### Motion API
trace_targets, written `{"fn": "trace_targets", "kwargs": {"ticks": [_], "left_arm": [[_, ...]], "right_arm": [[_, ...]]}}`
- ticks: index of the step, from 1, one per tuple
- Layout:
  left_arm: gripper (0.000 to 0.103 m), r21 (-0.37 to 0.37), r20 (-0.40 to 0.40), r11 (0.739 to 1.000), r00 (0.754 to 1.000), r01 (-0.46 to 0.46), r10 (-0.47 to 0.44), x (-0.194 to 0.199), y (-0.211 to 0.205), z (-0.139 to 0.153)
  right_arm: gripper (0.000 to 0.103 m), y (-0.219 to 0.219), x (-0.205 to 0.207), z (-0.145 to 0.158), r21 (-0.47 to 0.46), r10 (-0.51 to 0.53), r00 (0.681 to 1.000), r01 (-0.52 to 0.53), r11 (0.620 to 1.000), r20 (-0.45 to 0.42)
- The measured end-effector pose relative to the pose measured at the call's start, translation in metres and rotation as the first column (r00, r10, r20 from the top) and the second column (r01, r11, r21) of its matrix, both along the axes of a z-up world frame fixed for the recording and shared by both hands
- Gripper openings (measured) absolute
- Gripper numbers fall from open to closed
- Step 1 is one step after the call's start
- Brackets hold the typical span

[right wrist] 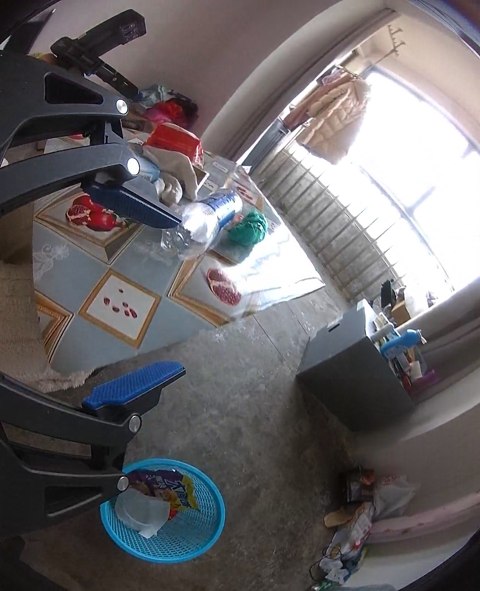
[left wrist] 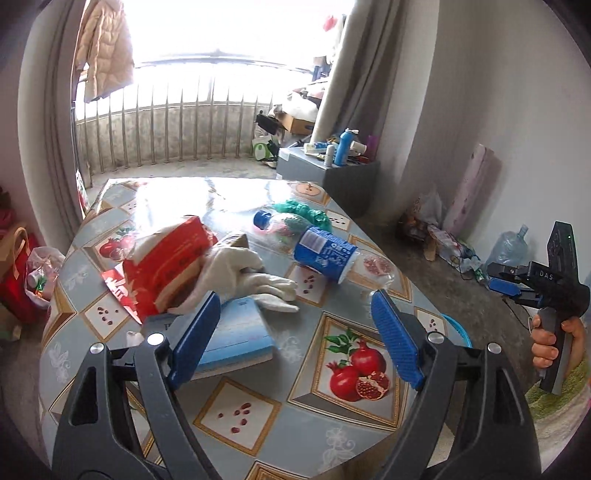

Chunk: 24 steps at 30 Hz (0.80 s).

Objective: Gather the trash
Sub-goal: 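Grasp the Pepsi bottle with right tool while left tool grasps white glove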

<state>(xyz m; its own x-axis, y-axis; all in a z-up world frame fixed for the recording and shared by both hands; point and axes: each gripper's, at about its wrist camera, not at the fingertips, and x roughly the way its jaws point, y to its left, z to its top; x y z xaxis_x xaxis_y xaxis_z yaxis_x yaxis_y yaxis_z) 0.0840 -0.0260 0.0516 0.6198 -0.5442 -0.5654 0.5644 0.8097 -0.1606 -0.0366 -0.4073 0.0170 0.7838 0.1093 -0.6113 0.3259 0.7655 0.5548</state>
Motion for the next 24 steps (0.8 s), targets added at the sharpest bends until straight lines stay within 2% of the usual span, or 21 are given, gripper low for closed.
{"fn": "trace_targets", "kwargs": {"ticks": [5,8,16,24], "left_arm": [[0.079,-0.024,0.034,1.000,0.999,-0.019,0.020,0.013,0.018,-0.008],[0.079,0.001,0.057,1.000,0.998,-0.028,0.028,0.024,0.018,-0.016],[0.057,0.100,0.041,0.994,0.999,-0.040,0.036,0.074,0.004,-0.042],[0.041,0.165,-0.069,0.986,0.997,-0.028,0.040,0.112,-0.008,-0.070]], "right_arm": [[0.073,0.028,0.037,0.007,-0.033,0.088,0.996,-0.089,0.995,-0.033],[0.072,0.042,0.061,0.008,-0.048,0.137,0.989,-0.140,0.989,-0.059],[0.072,0.072,0.141,0.009,-0.124,0.269,0.954,-0.285,0.950,-0.136],[0.072,0.101,0.215,0.002,-0.192,0.395,0.885,-0.444,0.875,-0.246]]}}
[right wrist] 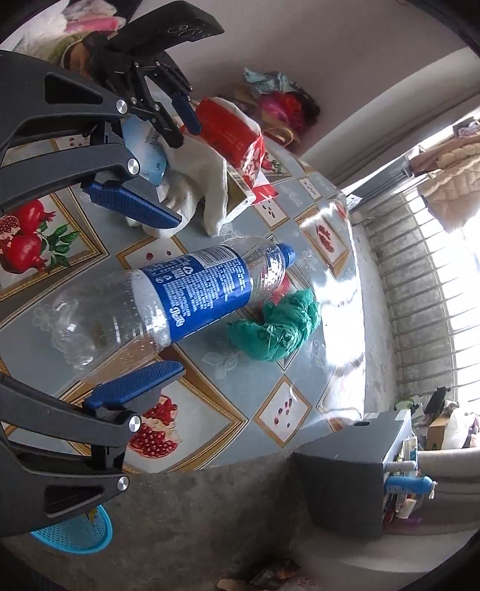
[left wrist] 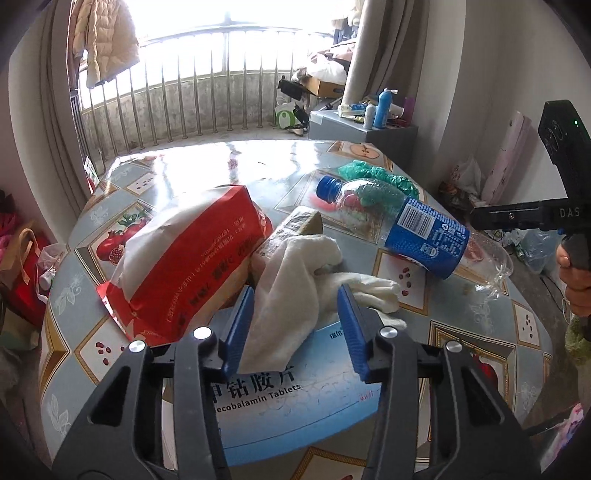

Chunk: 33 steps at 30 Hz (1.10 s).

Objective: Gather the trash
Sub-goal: 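Grasp the Pepsi bottle with right tool while left tool grasps white glove, then lift bottle and glove and carry both over the blue basket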

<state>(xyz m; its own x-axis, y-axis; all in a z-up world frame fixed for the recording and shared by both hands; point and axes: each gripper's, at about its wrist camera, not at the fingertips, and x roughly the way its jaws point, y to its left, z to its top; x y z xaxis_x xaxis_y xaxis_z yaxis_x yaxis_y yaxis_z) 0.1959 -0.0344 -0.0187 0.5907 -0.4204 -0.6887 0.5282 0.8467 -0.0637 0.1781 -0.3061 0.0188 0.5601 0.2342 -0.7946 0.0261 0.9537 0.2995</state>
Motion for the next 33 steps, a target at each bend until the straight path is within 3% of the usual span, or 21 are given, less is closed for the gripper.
{"fn": "trace_targets", "kwargs": {"ticks": [12,15,21,33], "left_arm": [[0.027,0.061,-0.038,0.998,0.999,-0.014,0.016,0.013,-0.009,-0.020],[0.022,0.061,-0.038,0.998,0.999,-0.021,0.024,0.014,-0.008,-0.021],[0.012,0.049,-0.023,0.998,0.999,-0.024,0.025,0.012,-0.006,-0.021],[0.009,-0.027,0.028,1.000,0.999,-0.015,0.016,0.001,-0.001,0.004]], "right_arm": [[0.072,0.017,0.048,-0.037,-0.043,0.106,0.977,-0.116,0.992,-0.184],[0.066,0.019,0.049,-0.041,-0.035,0.115,0.974,-0.124,0.992,-0.197],[0.065,0.018,0.048,-0.042,-0.032,0.117,0.974,-0.125,0.992,-0.193],[0.061,0.016,0.033,-0.028,-0.041,0.099,0.986,-0.105,0.994,-0.132]]}}
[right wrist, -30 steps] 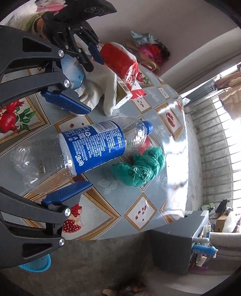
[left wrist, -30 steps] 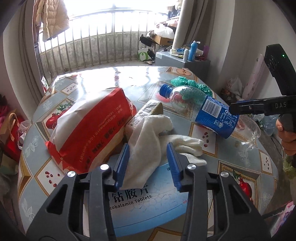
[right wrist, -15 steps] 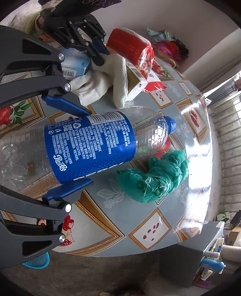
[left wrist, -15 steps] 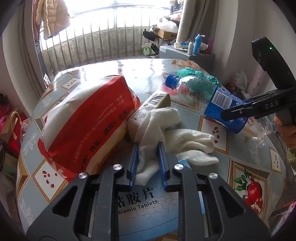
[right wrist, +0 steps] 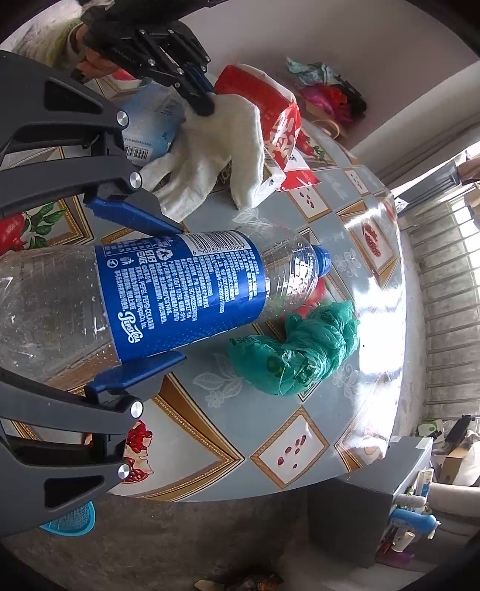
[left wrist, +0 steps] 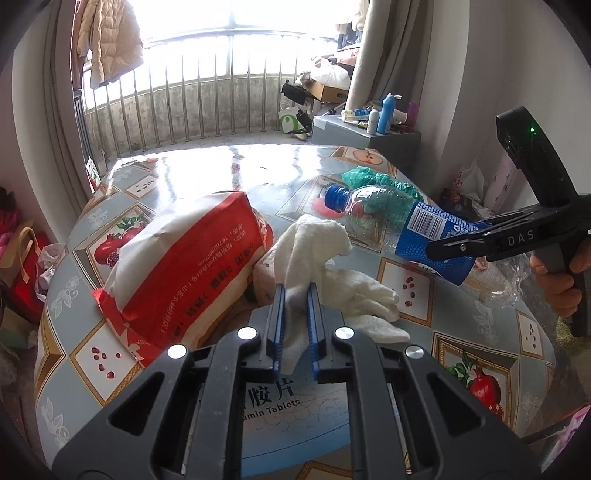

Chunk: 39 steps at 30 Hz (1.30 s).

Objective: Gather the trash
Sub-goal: 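Lift bottle and glove and carry both over the blue basket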

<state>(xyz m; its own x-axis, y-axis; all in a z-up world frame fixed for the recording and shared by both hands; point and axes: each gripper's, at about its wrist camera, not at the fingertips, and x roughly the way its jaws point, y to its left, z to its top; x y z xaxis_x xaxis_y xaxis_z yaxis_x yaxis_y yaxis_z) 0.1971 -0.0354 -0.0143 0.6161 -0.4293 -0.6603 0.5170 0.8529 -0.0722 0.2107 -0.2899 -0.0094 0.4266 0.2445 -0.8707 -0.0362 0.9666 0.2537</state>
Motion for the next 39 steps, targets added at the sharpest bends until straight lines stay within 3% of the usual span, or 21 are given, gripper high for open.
{"fn": "trace_targets", "kwargs": {"ticks": [22,32,39], "left_arm": [[0.009,-0.101,0.105,0.993,0.993,0.061,-0.051,-0.040,0.002,0.070],[0.009,-0.155,0.150,0.972,0.977,0.174,-0.151,-0.076,-0.025,0.109],[0.009,-0.192,0.139,0.929,0.946,0.317,-0.294,-0.100,-0.079,0.118]], "right_arm": [[0.061,-0.013,-0.050,0.060,0.077,-0.049,0.987,0.037,0.996,0.152],[0.061,-0.056,-0.130,0.100,0.105,-0.176,0.950,0.153,0.983,0.257],[0.061,-0.106,-0.210,0.104,0.110,-0.344,0.899,0.327,0.939,0.270]]}}
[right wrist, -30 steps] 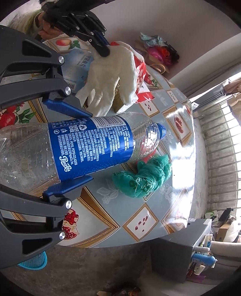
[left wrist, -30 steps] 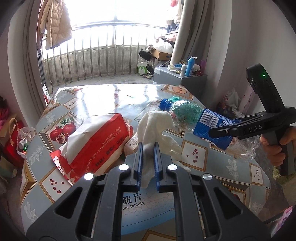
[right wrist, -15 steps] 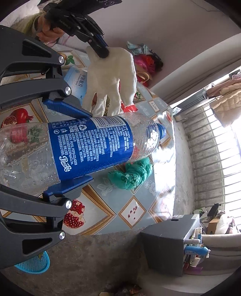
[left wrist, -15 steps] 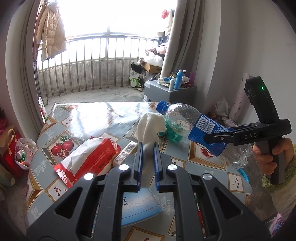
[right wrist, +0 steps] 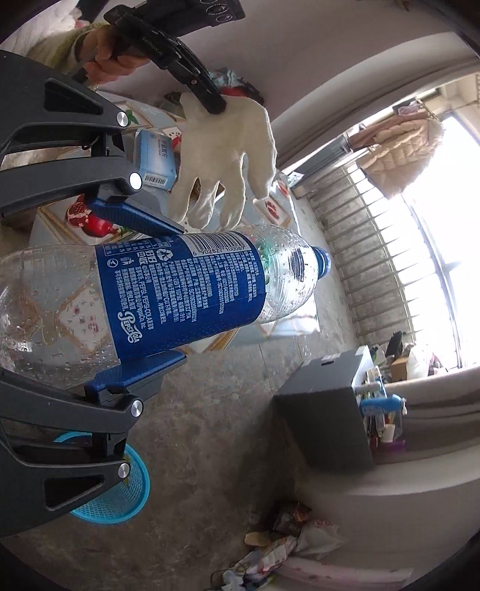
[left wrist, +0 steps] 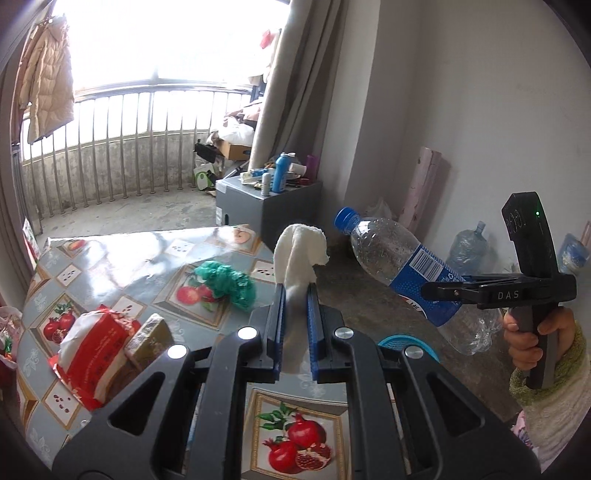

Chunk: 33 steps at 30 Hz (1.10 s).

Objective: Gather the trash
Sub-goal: 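Lift bottle and glove and carry both over the blue basket, then open both tools to drop bottle and glove into the basket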

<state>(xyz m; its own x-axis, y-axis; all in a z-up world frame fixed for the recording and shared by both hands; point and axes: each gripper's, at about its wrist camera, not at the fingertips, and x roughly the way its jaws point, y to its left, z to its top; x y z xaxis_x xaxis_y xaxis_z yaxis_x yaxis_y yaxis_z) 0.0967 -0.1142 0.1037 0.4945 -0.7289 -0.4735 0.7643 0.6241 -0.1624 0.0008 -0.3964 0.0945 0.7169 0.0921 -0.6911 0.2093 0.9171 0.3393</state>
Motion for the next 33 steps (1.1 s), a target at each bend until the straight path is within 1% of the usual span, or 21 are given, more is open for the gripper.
{"fn": "trace_targets", "kwargs": {"ticks": [3,6,9,12,14,16,19,21,23,26,29,30,31,32,33], "left_arm": [[0.009,-0.015,-0.028,0.996,0.996,0.087,-0.087,-0.009,-0.034,0.001],[0.009,-0.013,-0.061,0.985,0.984,0.169,-0.170,-0.019,-0.070,-0.001],[0.009,0.001,-0.099,0.967,0.962,0.256,-0.254,-0.029,-0.111,-0.008],[0.009,0.017,-0.151,0.941,0.931,0.339,-0.333,-0.041,-0.152,-0.021],[0.009,0.032,-0.187,0.919,0.906,0.392,-0.380,-0.051,-0.179,-0.032],[0.009,0.054,-0.235,0.895,0.876,0.443,-0.420,-0.061,-0.206,-0.048],[0.009,0.108,-0.301,0.856,0.837,0.506,-0.457,-0.076,-0.245,-0.076],[0.009,0.151,-0.334,0.834,0.821,0.531,-0.462,-0.084,-0.270,-0.096],[0.009,0.198,-0.371,0.808,0.806,0.554,-0.462,-0.091,-0.293,-0.118],[0.009,0.265,-0.405,0.782,0.801,0.565,-0.441,-0.096,-0.324,-0.153],[0.009,0.320,-0.420,0.760,0.804,0.566,-0.422,-0.097,-0.352,-0.182],[0.010,0.330,-0.421,0.756,0.805,0.565,-0.418,-0.096,-0.361,-0.189],[0.010,0.337,-0.420,0.755,0.808,0.562,-0.414,-0.095,-0.371,-0.198],[0.012,0.347,-0.415,0.756,0.814,0.555,-0.407,-0.093,-0.381,-0.205],[0.024,0.356,-0.414,0.757,0.819,0.548,-0.398,-0.091,-0.389,-0.212]], "right_arm": [[0.061,-0.024,-0.036,-0.007,0.019,-0.096,0.995,0.096,0.995,-0.005],[0.061,-0.046,-0.070,-0.018,0.044,-0.188,0.982,0.188,0.981,-0.015],[0.061,-0.067,-0.106,-0.033,0.069,-0.284,0.958,0.286,0.956,-0.035],[0.061,-0.088,-0.138,-0.056,0.095,-0.382,0.921,0.388,0.917,-0.081],[0.061,-0.100,-0.156,-0.074,0.117,-0.434,0.894,0.445,0.888,-0.113],[0.061,-0.111,-0.174,-0.095,0.138,-0.483,0.862,0.502,0.854,-0.152],[0.061,-0.125,-0.193,-0.132,0.191,-0.532,0.819,0.570,0.799,-0.215],[0.061,-0.133,-0.201,-0.161,0.225,-0.553,0.790,0.608,0.761,-0.265],[0.061,-0.141,-0.205,-0.190,0.272,-0.553,0.771,0.632,0.725,-0.316],[0.061,-0.159,-0.207,-0.233,0.335,-0.556,0.735,0.674,0.658,-0.388],[0.062,-0.180,-0.203,-0.270,0.390,-0.572,0.683,0.729,0.562,-0.453],[0.063,-0.188,-0.199,-0.282,0.404,-0.579,0.663,0.748,0.526,-0.474],[0.063,-0.195,-0.195,-0.292,0.415,-0.582,0.649,0.761,0.499,-0.490],[0.064,-0.204,-0.188,-0.302,0.425,-0.580,0.640,0.768,0.479,-0.503],[0.064,-0.211,-0.182,-0.312,0.437,-0.575,0.632,0.775,0.457,-0.520]]}}
